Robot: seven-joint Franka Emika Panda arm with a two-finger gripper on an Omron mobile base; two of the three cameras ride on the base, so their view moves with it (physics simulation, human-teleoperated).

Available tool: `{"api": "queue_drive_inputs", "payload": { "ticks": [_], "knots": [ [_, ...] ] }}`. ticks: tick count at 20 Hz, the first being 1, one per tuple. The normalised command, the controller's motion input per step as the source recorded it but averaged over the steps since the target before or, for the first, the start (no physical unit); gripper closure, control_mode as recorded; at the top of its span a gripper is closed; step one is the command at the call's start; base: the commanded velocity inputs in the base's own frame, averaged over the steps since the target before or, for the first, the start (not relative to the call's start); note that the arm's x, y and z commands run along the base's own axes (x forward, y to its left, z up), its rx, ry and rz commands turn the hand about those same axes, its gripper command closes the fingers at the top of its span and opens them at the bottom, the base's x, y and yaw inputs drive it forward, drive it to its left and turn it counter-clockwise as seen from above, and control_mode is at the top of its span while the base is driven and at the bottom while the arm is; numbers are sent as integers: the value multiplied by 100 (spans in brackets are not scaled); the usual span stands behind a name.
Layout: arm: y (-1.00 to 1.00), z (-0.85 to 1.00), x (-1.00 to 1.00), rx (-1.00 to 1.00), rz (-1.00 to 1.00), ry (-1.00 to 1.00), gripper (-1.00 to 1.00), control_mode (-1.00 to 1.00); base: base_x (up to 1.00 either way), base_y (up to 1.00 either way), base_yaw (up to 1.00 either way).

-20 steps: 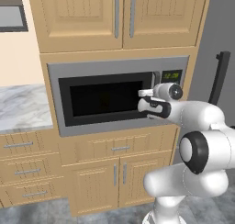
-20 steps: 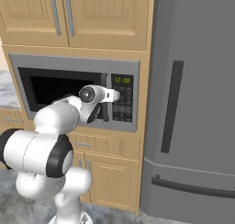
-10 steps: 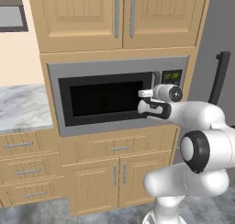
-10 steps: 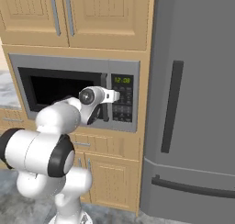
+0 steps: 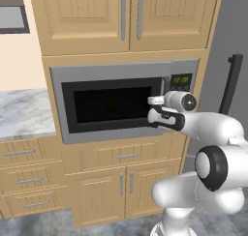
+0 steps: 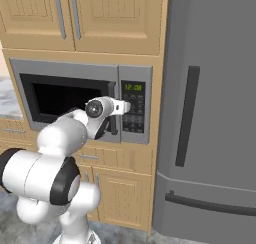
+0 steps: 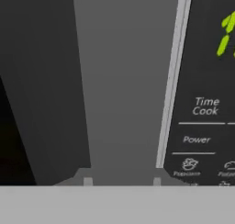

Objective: Open the microwave door.

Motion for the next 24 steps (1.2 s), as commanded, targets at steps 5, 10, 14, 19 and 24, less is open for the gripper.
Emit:
{"api": "queue_drive_inputs", "payload": {
  "ticks": [5, 10, 14, 19, 24],
  "knots": [
    [0, 5, -74, 0, 8, 0, 100, -100, 0, 0, 0],
    [1, 24, -91, 0, 9, 0, 100, -100, 0, 0, 0],
    [13, 28, -98, 0, 10, 0, 100, -100, 0, 0, 0],
    [38, 41, -97, 0, 9, 0, 100, -100, 0, 0, 0],
    [24, 25, -96, -1, 14, 0, -100, -100, 0, 0, 0]
  ]
}}
